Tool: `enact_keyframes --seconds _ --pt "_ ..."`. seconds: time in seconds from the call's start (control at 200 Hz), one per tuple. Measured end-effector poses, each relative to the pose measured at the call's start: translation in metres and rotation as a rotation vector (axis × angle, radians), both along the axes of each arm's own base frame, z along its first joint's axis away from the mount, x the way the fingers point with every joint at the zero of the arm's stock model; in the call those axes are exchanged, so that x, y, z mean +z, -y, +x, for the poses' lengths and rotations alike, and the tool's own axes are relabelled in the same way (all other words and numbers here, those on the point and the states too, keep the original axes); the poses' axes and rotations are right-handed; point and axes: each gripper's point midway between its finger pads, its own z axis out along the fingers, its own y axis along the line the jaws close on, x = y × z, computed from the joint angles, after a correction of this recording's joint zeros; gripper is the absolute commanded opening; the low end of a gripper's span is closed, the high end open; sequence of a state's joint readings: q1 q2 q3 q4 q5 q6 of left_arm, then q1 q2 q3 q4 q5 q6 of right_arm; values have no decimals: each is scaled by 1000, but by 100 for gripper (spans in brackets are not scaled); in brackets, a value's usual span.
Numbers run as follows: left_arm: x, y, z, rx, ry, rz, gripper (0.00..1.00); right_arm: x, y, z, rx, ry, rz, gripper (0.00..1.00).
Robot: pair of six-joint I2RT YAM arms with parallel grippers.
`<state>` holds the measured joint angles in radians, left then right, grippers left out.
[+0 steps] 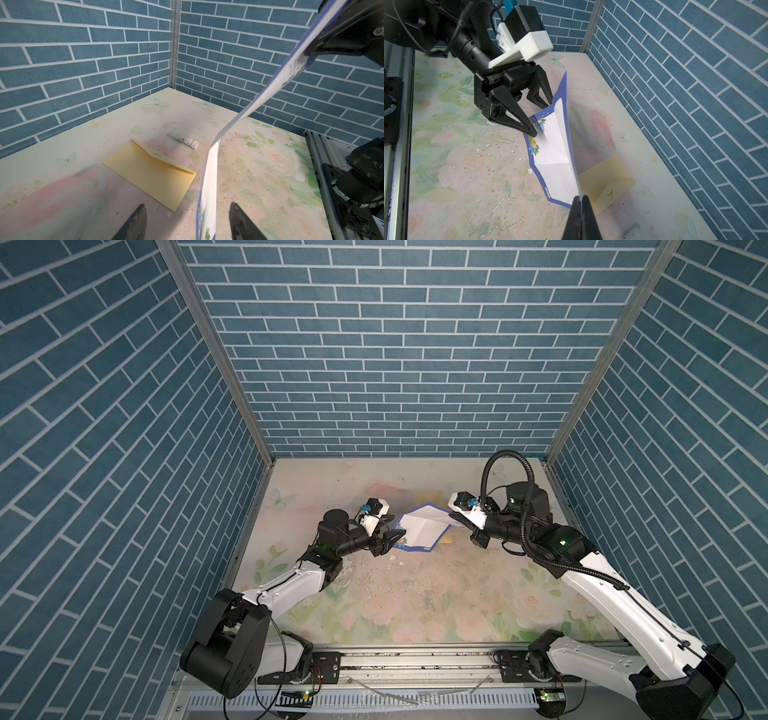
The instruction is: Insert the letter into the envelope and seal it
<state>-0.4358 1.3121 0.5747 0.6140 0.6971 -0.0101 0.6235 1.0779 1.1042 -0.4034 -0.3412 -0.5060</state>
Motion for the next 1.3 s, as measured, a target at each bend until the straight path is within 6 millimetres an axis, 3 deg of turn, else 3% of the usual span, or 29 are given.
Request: enact_keyframes --seconds 0.33,0.61,1.195,1.3 --pt "6 7 3 -18 -16 -33 29 3 -1 1 4 12 11 0" --pt "12 12 2 -35 -15 -46 0 4 -2 1 4 17 14 0" --pt "9 13 5 -29 -27 -50 0 -1 1 1 5 20 -18 0" --pt "8 12 7 -14 -28 -47 0 -8 1 -5 20 -16 -28 20"
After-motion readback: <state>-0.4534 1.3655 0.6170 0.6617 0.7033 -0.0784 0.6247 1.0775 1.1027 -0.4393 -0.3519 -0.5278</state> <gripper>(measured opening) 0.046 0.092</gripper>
